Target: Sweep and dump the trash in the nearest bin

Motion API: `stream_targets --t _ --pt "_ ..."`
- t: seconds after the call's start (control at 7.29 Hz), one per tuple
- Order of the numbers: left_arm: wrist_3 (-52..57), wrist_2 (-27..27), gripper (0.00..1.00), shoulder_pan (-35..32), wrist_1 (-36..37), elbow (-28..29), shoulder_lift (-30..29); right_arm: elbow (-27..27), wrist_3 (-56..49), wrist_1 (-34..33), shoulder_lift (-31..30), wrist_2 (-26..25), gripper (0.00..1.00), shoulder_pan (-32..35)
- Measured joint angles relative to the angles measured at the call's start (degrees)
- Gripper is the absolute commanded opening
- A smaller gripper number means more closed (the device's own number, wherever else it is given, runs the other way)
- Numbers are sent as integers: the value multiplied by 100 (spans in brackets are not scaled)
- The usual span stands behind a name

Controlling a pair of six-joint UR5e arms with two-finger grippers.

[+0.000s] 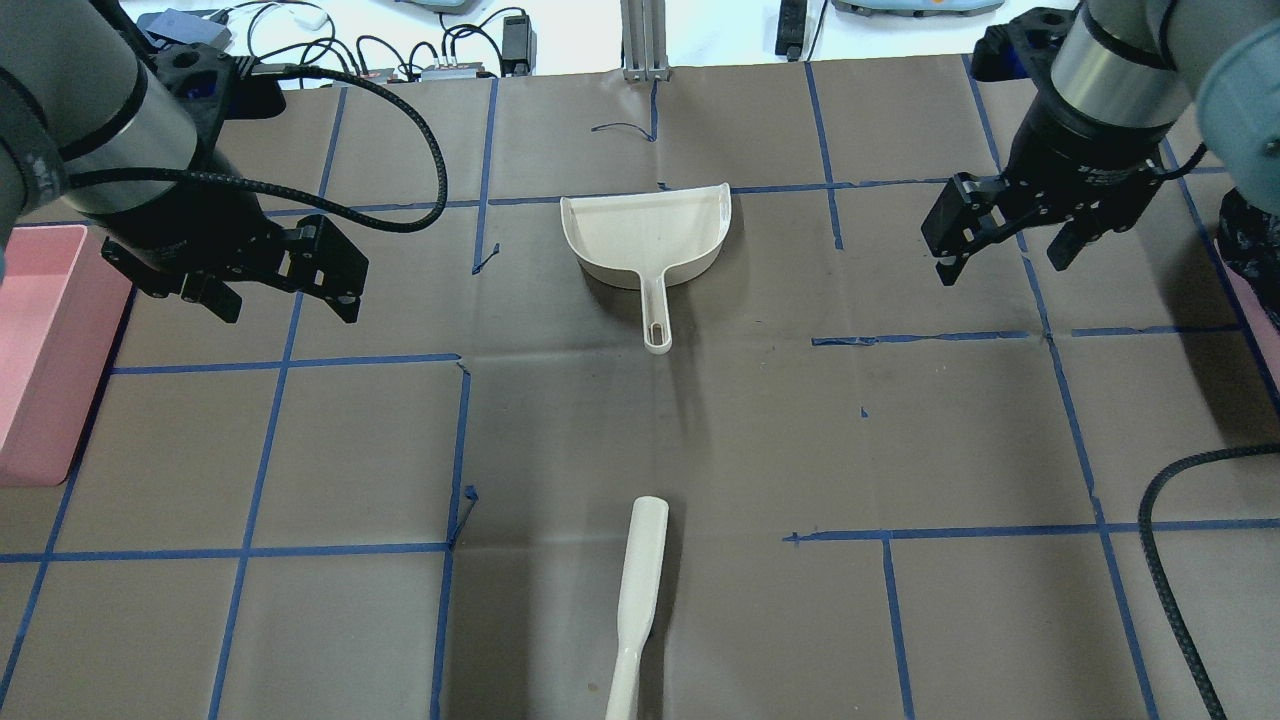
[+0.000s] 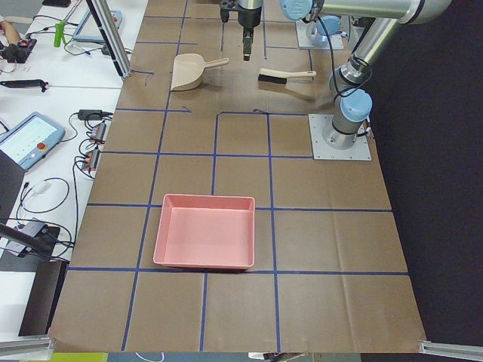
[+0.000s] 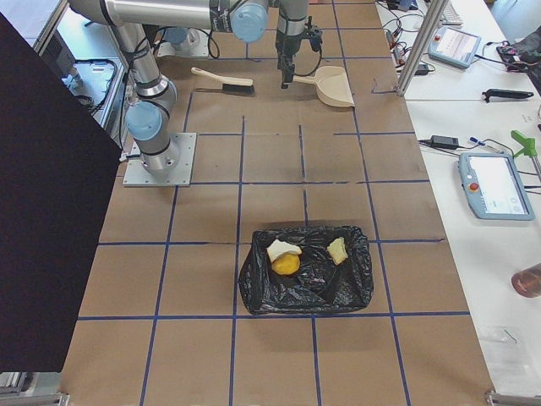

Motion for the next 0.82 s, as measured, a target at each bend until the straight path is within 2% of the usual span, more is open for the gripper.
stream_targets --t 0.82 --pt "20 -2 100 -36 -13 93 -380 114 425 -107 -139 15 100 416"
